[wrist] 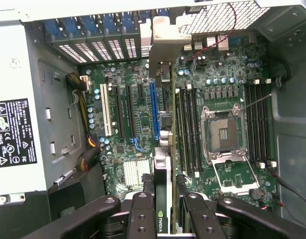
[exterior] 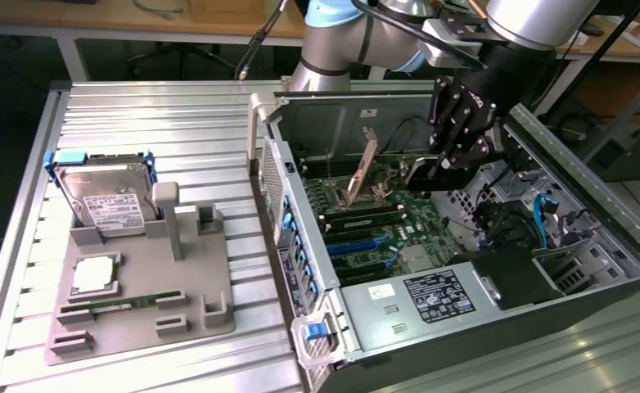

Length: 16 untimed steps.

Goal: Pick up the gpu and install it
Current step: 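Insert the gpu into the slot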

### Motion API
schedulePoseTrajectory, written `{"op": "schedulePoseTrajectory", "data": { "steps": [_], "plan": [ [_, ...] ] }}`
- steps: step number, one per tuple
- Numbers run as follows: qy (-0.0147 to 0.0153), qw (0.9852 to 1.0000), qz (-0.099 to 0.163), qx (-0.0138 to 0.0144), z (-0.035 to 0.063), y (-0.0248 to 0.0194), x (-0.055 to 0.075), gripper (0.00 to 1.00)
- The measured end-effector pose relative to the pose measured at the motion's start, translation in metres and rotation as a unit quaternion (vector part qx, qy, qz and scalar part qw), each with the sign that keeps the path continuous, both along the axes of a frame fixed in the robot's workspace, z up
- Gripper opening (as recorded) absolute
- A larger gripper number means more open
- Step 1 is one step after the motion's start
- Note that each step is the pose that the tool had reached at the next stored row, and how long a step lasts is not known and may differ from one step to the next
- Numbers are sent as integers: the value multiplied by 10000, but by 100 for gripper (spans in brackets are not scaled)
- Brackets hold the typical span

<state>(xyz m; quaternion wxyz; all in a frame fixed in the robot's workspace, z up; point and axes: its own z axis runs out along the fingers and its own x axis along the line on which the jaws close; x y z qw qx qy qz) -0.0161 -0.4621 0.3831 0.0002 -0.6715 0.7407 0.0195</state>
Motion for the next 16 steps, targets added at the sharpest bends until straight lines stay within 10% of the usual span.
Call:
{"op": "schedulePoseTrajectory", "data": {
  "steps": [11, 16],
  "plan": [
    [0, 10000, 0, -1, -53, 0, 0, 27],
    [0, 10000, 0, -1, -334, 0, -47, 27]
  ]
}}
